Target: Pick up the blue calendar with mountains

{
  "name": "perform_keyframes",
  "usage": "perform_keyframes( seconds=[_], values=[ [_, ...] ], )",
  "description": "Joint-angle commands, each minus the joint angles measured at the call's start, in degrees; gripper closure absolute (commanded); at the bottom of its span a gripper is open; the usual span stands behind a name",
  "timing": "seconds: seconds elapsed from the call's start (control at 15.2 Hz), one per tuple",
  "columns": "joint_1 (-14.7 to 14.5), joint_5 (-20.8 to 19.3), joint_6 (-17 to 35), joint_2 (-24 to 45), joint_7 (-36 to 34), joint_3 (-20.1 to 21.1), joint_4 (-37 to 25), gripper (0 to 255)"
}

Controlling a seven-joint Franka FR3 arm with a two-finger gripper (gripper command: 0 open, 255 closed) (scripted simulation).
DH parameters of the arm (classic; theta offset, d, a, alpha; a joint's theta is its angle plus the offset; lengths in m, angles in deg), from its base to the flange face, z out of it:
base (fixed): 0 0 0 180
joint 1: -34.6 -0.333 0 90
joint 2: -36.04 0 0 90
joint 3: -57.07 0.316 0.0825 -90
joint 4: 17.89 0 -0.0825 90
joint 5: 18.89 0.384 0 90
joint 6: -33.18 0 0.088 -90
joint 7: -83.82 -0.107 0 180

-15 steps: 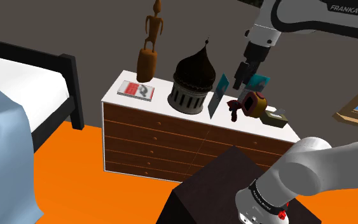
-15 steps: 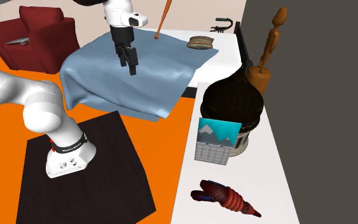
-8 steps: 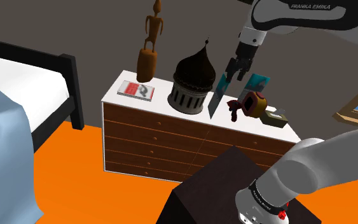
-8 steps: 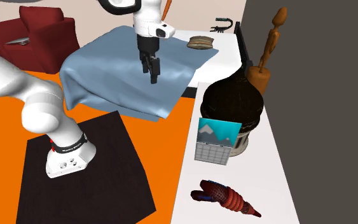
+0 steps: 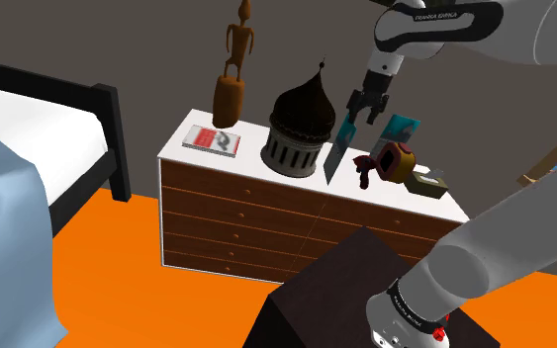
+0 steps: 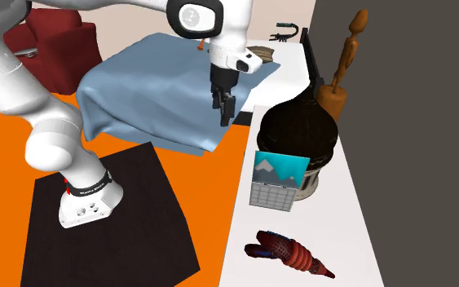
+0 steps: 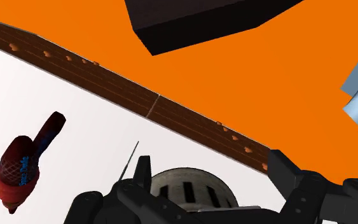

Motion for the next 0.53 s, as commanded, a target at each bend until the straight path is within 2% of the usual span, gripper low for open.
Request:
perform_keyframes(
  seconds=[0.0,0.46],
  values=[
    [0.9,1.0,0.3,4.1,0.0,-1.3,-3.2,0],
    [5.2,5.7,-0.4,18.4,0.8,-5.5,-15.8,0]
  ],
)
